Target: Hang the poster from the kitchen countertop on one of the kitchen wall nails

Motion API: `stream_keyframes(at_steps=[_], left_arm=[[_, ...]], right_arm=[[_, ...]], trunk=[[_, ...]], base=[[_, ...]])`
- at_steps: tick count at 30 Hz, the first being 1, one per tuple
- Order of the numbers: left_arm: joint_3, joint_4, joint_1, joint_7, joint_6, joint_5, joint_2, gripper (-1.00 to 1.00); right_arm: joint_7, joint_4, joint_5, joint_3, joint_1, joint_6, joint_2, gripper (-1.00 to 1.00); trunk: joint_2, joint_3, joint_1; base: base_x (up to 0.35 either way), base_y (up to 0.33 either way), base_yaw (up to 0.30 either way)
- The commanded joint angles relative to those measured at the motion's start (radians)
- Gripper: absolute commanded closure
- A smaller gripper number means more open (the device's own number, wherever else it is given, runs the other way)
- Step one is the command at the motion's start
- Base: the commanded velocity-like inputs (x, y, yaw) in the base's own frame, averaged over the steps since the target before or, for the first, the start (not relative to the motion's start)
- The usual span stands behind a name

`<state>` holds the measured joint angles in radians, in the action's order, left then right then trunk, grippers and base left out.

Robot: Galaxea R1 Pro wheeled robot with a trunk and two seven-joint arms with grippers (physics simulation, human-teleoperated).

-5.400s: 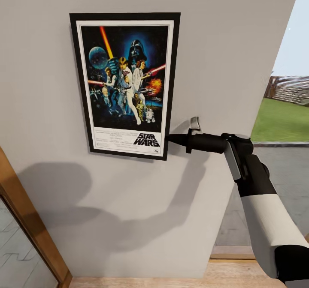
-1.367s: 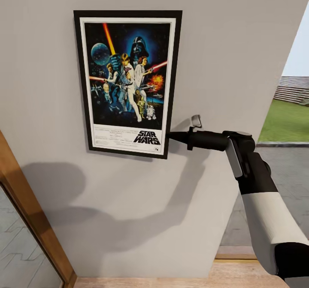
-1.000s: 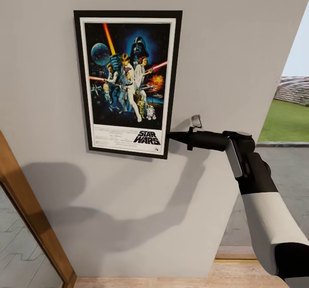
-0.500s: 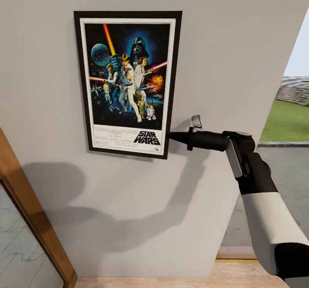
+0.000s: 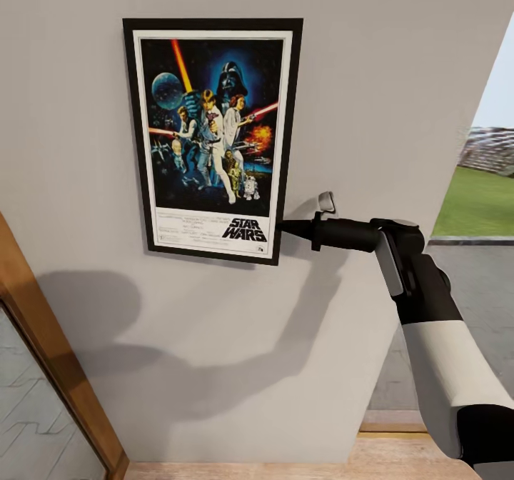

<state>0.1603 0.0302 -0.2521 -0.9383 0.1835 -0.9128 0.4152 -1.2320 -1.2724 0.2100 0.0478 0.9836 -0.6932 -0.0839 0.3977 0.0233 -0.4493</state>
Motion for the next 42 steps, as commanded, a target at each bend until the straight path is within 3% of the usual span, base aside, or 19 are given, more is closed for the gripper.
stream_keyframes(at_steps=[1, 42], left_arm=[[0.008, -0.001, -0.001, -0.002, 0.007, -0.006, 0.000, -1.00], [0.008, -0.001, -0.001, -0.002, 0.007, -0.006, 0.001, -1.00]], right_arm=[[-0.001, 0.001, 0.003, 0.002, 0.001, -0.008, -0.001, 1.00], [-0.001, 0.001, 0.003, 0.002, 0.001, -0.008, 0.000, 1.00]], trunk=[[0.002, 0.002, -0.001], [0.002, 0.002, -0.001]], base=[[0.000, 0.000, 0.000], [0.005, 0.020, 0.000]])
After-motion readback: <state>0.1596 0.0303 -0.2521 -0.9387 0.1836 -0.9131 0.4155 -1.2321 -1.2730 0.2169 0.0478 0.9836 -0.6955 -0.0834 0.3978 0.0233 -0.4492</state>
